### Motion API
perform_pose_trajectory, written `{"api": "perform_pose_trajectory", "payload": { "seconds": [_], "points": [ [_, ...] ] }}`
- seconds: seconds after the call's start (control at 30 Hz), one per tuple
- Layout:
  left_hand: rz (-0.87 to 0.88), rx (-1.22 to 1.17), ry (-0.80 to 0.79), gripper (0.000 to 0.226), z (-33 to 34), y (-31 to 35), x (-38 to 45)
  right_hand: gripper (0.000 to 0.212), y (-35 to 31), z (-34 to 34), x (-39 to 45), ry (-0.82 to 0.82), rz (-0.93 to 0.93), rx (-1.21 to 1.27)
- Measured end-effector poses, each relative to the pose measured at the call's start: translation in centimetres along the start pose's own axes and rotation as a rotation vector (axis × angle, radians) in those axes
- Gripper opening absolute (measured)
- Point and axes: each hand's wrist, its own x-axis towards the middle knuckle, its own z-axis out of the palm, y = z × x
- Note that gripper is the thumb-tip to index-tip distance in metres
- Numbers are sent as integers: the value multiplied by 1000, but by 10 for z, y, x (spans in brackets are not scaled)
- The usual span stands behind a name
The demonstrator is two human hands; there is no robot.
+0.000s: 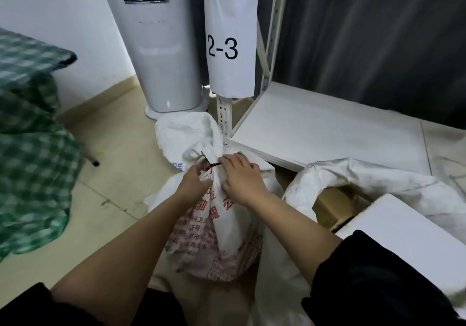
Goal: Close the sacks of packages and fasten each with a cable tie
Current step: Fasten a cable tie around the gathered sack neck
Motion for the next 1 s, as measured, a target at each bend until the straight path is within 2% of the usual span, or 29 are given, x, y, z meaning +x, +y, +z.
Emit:
{"api": "perform_pose_trajectory", "payload": {
  "seconds": [0.03, 0.07, 0.13, 0.23, 0.3, 0.37, 0.47, 0.6, 0.73, 0.8, 0.9, 1.0],
  "points": [
    [-30, -52, -65, 65, -1, 6, -4, 59, -1, 3, 2, -36, 19, 18],
    [-52, -126, -122, 58, -1, 7, -3, 59, -2, 6, 5, -58, 37, 44],
    [-80, -291, -186, 21, -2, 13, -6, 57, -5, 10, 6, -82, 55, 95],
    [-112, -536, -226, 32, -3, 13, -4, 49, -8, 14, 4, -3, 76, 219],
    [-84, -619, -217, 30, -6, 14, -3, 41, -10, 16, -3, 100, 123, 327],
    [-102, -641, -258, 32, -9, 18, -6, 33, -12, 13, -11, 162, 169, 429],
    [-92, -636, -343, 35, -7, 22, -22, 26, -18, 4, -26, 178, 194, 450],
    [-109, -653, -261, 38, -9, 15, -42, 25, -30, -2, -49, 226, 181, 428],
    [2, -512, -84, 34, -5, 12, -55, 23, -37, -8, -66, 204, 182, 422],
    [35, -497, -4, 32, -2, 14, -65, 23, -39, -12, -72, 200, 153, 325],
    [40, -510, 29, 29, 5, 6, -76, 23, -36, -12, -81, 151, 81, 227],
    [62, -434, 30, 28, 7, 6, -84, 17, -26, -11, -81, 71, 86, 279]
  ]
}}
